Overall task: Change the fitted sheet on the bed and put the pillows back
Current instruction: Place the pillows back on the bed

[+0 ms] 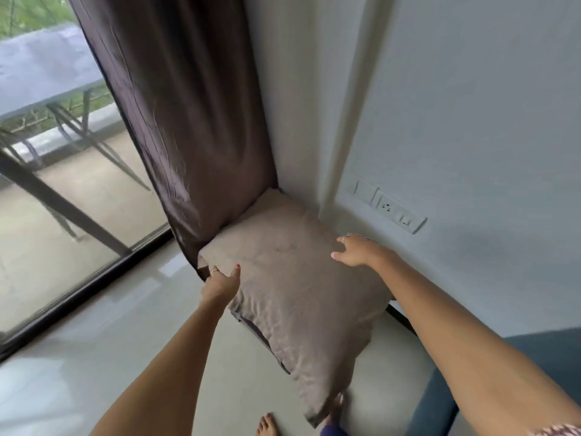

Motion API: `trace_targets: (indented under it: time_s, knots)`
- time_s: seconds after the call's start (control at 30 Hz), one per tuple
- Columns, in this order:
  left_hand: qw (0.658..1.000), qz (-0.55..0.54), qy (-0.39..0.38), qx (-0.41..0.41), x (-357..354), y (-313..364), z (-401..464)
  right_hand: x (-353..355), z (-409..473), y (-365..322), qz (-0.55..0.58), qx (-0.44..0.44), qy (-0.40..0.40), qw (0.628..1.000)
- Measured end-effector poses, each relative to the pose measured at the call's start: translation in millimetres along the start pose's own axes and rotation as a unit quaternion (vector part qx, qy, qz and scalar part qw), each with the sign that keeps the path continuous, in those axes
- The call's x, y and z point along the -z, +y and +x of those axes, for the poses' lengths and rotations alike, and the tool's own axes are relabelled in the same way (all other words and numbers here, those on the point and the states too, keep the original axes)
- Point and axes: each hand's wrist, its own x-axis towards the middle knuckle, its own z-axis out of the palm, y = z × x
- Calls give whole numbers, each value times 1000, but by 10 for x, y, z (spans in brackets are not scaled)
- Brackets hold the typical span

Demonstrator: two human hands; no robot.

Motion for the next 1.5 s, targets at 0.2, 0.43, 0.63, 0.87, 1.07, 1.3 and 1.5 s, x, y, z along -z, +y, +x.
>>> trace_targets:
  time_s: [0.2,0.43,0.63,0.87,1.07,1.3,1.5]
  knots:
    - [947,-263,-36,182,-441,17,414,39,1089,130,84,-7,-46,995]
    - [902,-334,-33,271,-1058,-283,1080,-197,2211,358,199,-36,-60,977]
    - [888,-371,-67,263,-1296,-397,1154,-494,2466,442,348,-89,-95,928]
    - [912,-340,-43,225,-993,-21,721,-203,1870,496,411,-102,-31,905]
    - [942,-270,-109,164,-668,195,273,-162,893,748,470,-142,16,871]
    - [960,-179,-207,61,-422,179,-44,-639,-647,776,573,-224,121,779]
    - [944,-32,-317,-88,-142,90,-496,-1534,-2202,412,626,-329,253,660]
